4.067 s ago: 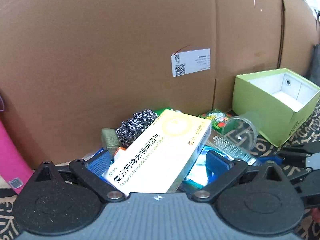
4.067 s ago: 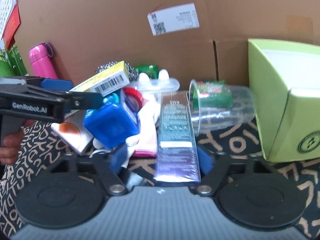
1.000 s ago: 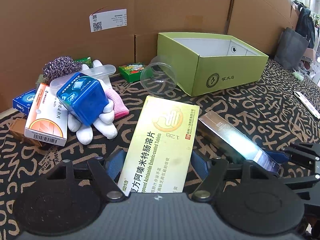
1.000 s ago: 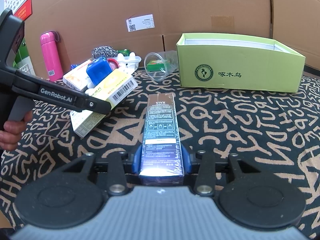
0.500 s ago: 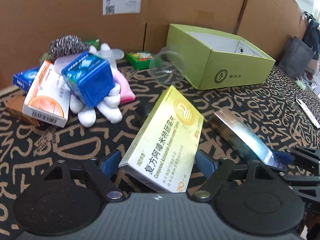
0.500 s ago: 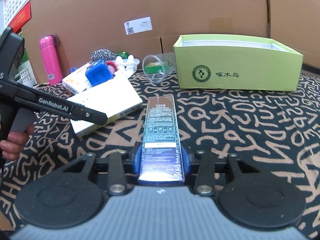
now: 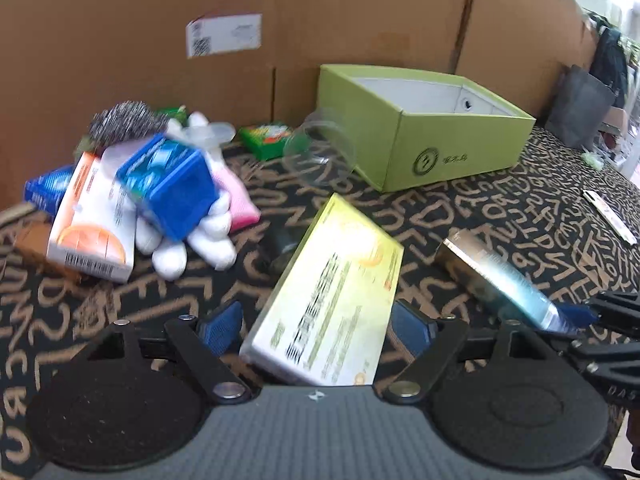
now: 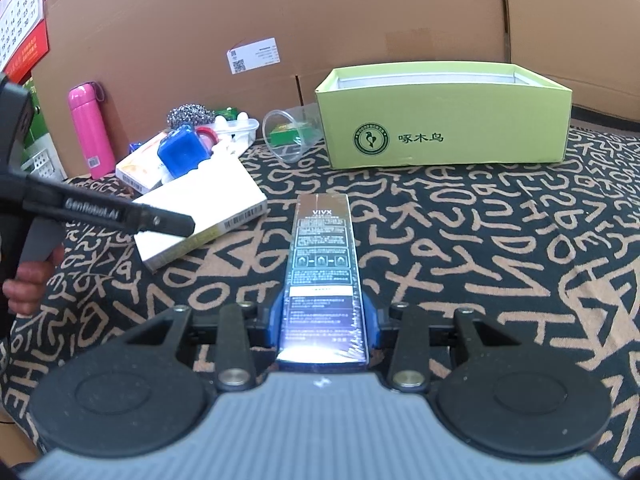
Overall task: Organize objects
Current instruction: 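Carry both held boxes over the open lime-green shoebox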
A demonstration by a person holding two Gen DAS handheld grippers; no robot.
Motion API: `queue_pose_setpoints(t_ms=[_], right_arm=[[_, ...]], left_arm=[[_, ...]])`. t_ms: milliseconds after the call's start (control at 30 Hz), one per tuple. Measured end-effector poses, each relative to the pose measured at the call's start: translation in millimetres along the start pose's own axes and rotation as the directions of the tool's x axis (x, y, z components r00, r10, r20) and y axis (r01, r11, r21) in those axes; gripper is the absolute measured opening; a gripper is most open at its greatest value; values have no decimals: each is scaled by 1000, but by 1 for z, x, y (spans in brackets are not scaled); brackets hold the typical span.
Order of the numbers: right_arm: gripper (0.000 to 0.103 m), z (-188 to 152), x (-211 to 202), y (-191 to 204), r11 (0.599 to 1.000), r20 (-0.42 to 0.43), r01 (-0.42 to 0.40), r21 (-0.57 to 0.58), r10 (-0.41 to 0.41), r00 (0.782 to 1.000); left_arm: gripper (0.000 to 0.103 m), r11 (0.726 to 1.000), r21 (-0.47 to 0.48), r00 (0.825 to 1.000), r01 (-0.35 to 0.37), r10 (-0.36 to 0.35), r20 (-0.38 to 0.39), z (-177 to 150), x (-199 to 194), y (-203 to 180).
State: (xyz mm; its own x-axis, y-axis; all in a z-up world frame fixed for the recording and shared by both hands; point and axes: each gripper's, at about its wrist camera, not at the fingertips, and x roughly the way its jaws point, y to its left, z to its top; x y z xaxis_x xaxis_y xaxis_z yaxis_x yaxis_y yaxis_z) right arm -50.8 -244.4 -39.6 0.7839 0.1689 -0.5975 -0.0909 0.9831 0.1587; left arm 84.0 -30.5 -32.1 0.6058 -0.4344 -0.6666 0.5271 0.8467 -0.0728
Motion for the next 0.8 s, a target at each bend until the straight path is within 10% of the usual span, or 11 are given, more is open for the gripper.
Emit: queue_pose_setpoints(t_ms=[167, 400, 800], right_arm=[[43, 6, 4, 3, 1000, 4, 3, -15, -3, 1000], [48, 11, 17, 10, 999, -8, -2, -36, 2, 1000], [39, 9, 17, 6, 1000, -3, -3, -14, 3, 1000]], left_arm=[[88, 983, 175, 998, -50, 42, 50, 10, -1, -22], [88, 887, 447, 993, -119, 115, 36, -10, 26, -55], [72, 943, 329, 999, -43, 43, 9, -11, 22, -40]])
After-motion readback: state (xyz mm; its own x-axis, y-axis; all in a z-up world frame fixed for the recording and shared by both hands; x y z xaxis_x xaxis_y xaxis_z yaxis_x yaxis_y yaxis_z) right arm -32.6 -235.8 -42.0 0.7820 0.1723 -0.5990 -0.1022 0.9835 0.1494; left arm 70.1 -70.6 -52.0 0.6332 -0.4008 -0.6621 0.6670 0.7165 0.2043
